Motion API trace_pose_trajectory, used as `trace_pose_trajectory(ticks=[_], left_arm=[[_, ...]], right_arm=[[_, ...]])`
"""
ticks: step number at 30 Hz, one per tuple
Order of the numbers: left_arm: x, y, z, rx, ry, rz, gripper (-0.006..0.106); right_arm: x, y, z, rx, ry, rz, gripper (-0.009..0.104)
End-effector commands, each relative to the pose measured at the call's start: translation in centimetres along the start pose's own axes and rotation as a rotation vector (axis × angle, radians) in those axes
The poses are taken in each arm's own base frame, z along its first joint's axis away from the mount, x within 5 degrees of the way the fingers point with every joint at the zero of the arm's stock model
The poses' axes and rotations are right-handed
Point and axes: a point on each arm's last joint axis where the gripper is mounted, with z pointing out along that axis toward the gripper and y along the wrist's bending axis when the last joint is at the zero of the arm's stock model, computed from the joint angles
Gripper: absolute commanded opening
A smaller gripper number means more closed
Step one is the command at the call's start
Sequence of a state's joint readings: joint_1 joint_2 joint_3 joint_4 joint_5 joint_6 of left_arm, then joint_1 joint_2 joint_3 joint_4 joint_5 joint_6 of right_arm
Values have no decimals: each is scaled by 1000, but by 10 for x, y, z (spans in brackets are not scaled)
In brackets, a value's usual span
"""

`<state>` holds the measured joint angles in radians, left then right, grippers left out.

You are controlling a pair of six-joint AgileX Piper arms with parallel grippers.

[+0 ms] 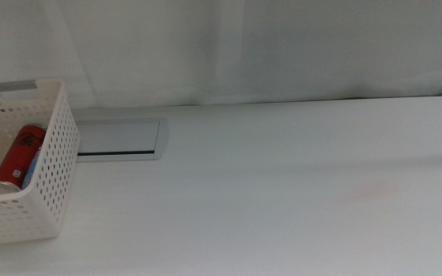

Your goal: Use arms to grab the bottles and put them into the dustbin to the left of the table.

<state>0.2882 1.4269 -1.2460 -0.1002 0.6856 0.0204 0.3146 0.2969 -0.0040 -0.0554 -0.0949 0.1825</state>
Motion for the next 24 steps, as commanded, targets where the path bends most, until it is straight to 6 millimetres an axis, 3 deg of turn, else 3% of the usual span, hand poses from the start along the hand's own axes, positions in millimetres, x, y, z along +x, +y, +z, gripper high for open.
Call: trace_pose_trajectory(ticks=[1,15,19,24], left_arm=[[-6,0,6,8,-17,-19,-3],[20,3,98,1,198,6,-3],[26,4,110,2,230,13,-3],[25,4,111,1,219,17,-3]], right_arm=[[5,-1,0,5,6,-6,-3],[5,-1,0,5,6,-6,-3],[5,-1,0,5,6,-6,-3],[5,-1,0,5,6,-6,-3]])
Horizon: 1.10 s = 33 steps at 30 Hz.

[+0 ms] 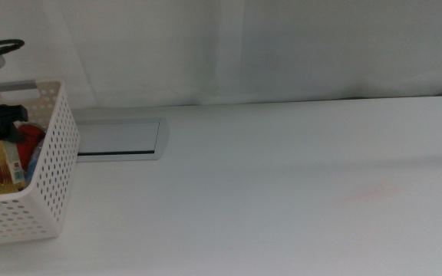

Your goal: Use arms to grab the bottles and put them into the dustbin to the left of the table.

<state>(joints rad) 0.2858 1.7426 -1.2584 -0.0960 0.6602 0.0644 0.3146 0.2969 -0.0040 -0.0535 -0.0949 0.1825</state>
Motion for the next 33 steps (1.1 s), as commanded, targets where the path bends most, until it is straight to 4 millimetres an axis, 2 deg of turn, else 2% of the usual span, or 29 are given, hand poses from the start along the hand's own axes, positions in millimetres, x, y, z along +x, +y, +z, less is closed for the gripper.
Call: trace_pose_trajectory(ticks=[1,2,4,6,10,15,21,24,27,33], left_arm=[[-8,-4,-5,15,-59,-12,-3],[-8,-4,-5,15,-62,-12,-1],[-9,-5,-5,32,-73,-20,22],[-10,-7,-5,51,-78,-18,40],[-12,-11,-8,89,-99,-33,93],[-14,-12,-16,100,-130,-32,92],[-18,-18,-51,143,-216,-25,92],[-18,-28,-82,178,-285,56,92],[-14,-44,-125,215,-390,120,92],[15,-82,-212,304,-589,323,92]], right_arm=[[5,-1,0,5,6,-8,-3],[5,-1,0,5,6,-8,-3],[5,-1,0,5,6,-8,-3],[5,-1,0,5,6,-8,-3],[5,-1,0,5,6,-8,-3],[5,-1,0,5,6,-8,-3],[5,-1,0,5,6,-8,-3],[5,-1,0,4,2,-8,-3],[5,-1,0,3,-2,-8,-3],[5,-1,0,3,-2,-8,-3]])
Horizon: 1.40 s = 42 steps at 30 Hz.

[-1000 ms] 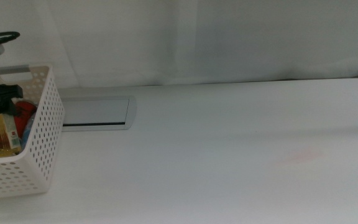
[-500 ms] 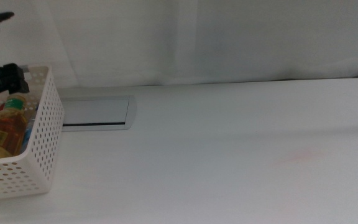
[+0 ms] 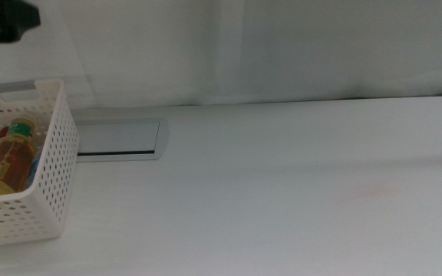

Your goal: Use arms to grab the bottles and put them into the dustbin to the left of the table.

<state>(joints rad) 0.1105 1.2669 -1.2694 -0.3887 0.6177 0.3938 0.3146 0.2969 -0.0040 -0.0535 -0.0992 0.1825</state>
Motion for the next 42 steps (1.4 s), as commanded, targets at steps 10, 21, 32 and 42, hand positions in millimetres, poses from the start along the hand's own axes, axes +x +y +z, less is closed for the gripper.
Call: trace_pose_trajectory(ticks=[10,21,32,42], left_arm=[[23,-60,-119,178,-222,150,39],[138,-55,-150,137,-338,36,-3],[242,-48,-112,126,-323,-128,-3],[262,-44,-100,67,-244,14,-3]], right_arm=[[5,-1,0,9,1,80,-3],[5,-1,0,10,1,92,-3],[5,-2,0,10,2,92,-3],[5,-2,0,10,2,92,-3]])
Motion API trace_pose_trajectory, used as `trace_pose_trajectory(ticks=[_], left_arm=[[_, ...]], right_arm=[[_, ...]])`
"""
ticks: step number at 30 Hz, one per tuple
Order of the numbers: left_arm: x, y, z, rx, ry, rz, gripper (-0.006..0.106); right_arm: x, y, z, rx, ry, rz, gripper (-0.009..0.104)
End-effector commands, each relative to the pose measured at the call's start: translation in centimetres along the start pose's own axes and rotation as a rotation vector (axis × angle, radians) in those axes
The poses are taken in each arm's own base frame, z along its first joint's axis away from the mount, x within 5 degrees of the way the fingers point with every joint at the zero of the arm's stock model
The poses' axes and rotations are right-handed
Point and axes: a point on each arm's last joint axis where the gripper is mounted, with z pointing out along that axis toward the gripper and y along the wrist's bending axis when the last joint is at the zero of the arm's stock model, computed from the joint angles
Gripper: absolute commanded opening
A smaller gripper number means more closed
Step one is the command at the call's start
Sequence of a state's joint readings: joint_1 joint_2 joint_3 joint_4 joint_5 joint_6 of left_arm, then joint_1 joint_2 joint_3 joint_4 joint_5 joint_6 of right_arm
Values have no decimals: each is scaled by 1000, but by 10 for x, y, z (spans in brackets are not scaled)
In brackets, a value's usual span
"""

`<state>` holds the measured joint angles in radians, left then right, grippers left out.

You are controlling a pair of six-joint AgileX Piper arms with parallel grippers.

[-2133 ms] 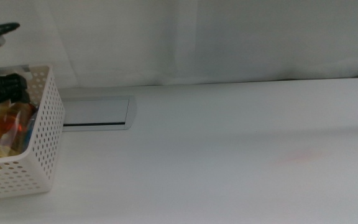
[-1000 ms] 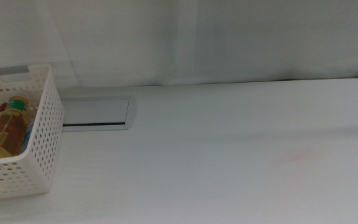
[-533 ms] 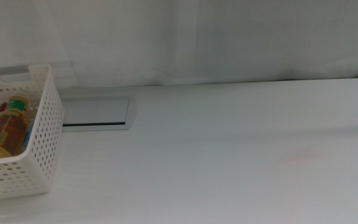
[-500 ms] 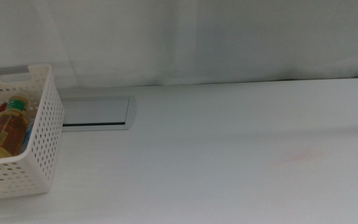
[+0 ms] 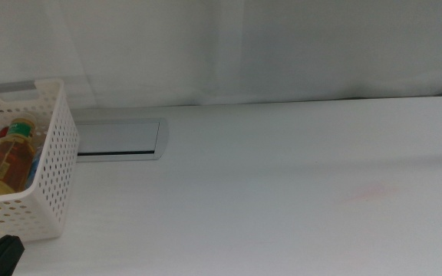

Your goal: Use arms to grab the bottles and put them into the dustbin to the left of the table.

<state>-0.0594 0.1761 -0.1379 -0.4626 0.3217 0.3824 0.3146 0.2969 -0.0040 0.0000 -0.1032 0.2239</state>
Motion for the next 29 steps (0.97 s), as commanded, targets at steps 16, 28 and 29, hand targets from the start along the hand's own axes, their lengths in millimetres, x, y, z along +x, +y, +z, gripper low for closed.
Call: trace_pose_trajectory(ticks=[16,28,29], left_arm=[[46,18,8,-142,78,377,-3],[46,15,1,-126,-16,269,-3],[46,15,1,-126,-16,269,-3]], right_arm=[[5,-2,0,6,7,-3,-3],[5,-2,0,6,7,-3,-3],[5,-2,0,6,7,-3,-3]])
